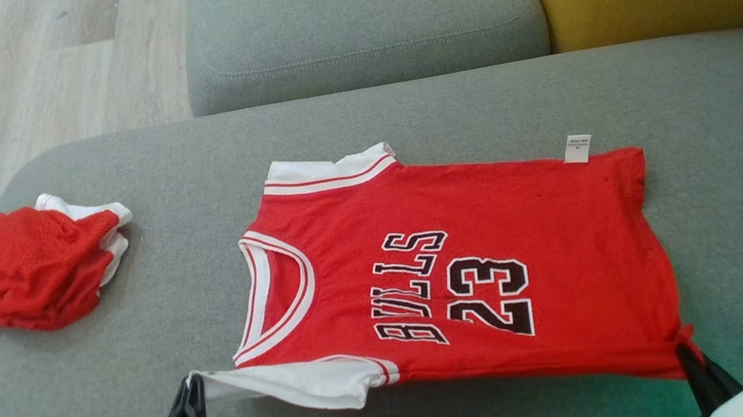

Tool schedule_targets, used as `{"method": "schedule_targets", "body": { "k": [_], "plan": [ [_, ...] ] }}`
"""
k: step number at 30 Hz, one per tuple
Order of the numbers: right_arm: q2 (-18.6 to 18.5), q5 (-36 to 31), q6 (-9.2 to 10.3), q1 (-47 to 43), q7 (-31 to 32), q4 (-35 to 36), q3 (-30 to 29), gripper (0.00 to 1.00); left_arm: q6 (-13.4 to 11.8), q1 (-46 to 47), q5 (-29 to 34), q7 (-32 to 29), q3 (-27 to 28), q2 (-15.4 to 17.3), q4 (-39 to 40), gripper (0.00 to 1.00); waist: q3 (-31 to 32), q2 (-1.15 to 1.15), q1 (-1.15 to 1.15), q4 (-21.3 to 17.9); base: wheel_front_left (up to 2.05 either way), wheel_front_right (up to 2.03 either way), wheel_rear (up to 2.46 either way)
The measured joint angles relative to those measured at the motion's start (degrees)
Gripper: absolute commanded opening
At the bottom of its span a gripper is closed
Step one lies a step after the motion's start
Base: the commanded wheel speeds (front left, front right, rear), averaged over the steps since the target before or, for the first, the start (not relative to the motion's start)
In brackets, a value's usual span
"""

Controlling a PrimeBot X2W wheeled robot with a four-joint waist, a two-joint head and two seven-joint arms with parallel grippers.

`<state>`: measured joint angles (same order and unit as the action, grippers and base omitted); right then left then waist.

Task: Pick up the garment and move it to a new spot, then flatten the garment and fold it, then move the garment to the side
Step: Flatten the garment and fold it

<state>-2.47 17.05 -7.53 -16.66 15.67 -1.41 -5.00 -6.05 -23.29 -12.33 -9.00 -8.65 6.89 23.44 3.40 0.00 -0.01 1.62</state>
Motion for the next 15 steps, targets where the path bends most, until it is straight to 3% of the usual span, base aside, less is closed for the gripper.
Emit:
{"method": "schedule_targets", "body": {
  "k": [6,15],
  "plan": [
    [0.1,-0.4,0.0,0.9,2.0,-1.3,-1.0,0.0,1.4,2.0,-1.5,-0.1,-0.2,0.2,-3.6,0.0,-0.8,0.0,0.0,-0.2,0.0,0.0,0.0],
    [0.2,-1.7,0.0,12.6,4.2,-9.3,-2.3,0.0,6.6,17.9,-5.0,0.1,-1.4,0.6,-17.8,0.0,-3.7,0.0,0.0,-0.6,0.0,0.0,0.0]
  ]
}}
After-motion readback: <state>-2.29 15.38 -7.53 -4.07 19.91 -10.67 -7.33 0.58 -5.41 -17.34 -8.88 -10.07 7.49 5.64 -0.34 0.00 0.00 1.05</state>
